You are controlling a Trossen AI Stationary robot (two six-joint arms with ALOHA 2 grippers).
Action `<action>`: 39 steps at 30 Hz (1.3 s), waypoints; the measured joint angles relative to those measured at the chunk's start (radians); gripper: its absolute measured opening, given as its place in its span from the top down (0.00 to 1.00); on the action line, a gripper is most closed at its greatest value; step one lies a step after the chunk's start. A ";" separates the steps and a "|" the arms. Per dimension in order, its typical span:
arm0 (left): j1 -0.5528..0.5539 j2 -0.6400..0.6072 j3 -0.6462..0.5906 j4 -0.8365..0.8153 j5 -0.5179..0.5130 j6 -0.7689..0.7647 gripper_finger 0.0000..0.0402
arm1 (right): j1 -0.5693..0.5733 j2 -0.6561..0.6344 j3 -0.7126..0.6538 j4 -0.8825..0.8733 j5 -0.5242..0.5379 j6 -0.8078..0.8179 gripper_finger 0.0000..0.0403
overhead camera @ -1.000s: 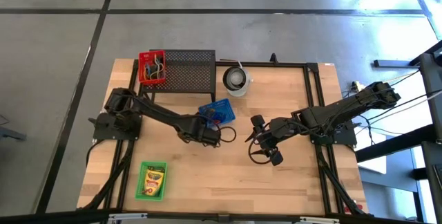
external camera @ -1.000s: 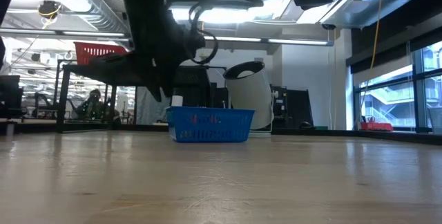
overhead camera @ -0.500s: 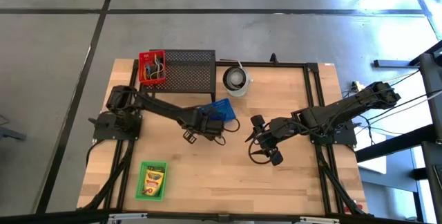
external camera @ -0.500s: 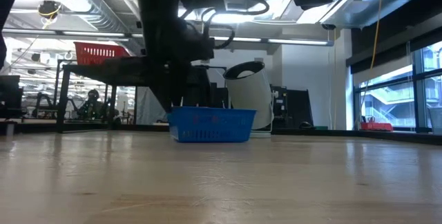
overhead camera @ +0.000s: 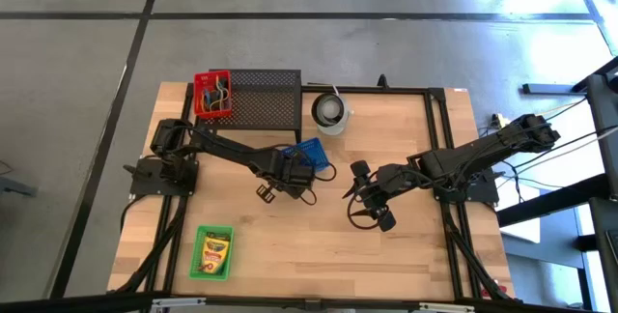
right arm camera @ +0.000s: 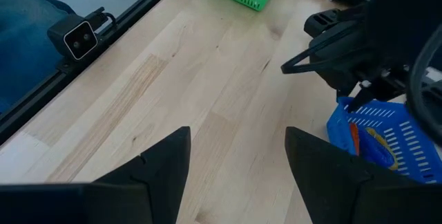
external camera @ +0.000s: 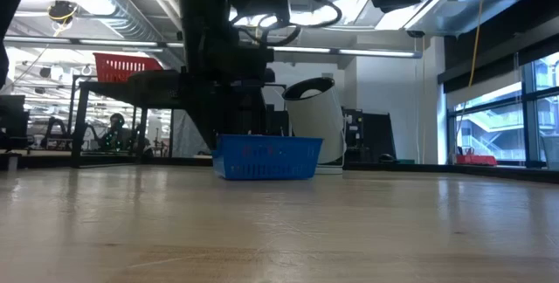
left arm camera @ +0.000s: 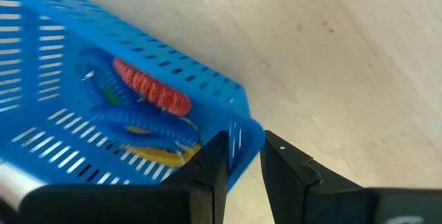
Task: Pick & Place Office Desk Supplies
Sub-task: Put the blue bin with spring keychains on the shelf
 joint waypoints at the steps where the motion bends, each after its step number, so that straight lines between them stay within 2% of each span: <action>1: 0.000 0.005 0.000 -0.001 0.007 0.007 0.81 | 0.000 0.000 0.000 0.000 0.000 0.000 0.41; 6: -0.001 0.050 0.000 -0.005 -0.013 0.039 0.84 | 0.000 0.000 0.000 0.001 0.000 0.000 0.41; 13: -0.003 0.049 0.000 -0.004 -0.036 0.043 0.98 | 0.000 0.000 0.000 0.000 0.000 0.000 0.41; 21: -0.026 0.047 0.027 -0.016 -0.032 0.037 0.99 | 0.000 0.000 0.000 0.000 0.000 0.000 0.41; 27: -0.066 0.047 0.105 -0.058 -0.017 0.008 0.99 | 0.000 0.000 0.000 0.000 0.000 0.000 0.41; 39: -0.128 0.047 0.342 -0.251 -0.020 -0.093 0.99 | 0.000 0.000 0.000 0.000 0.000 0.000 0.41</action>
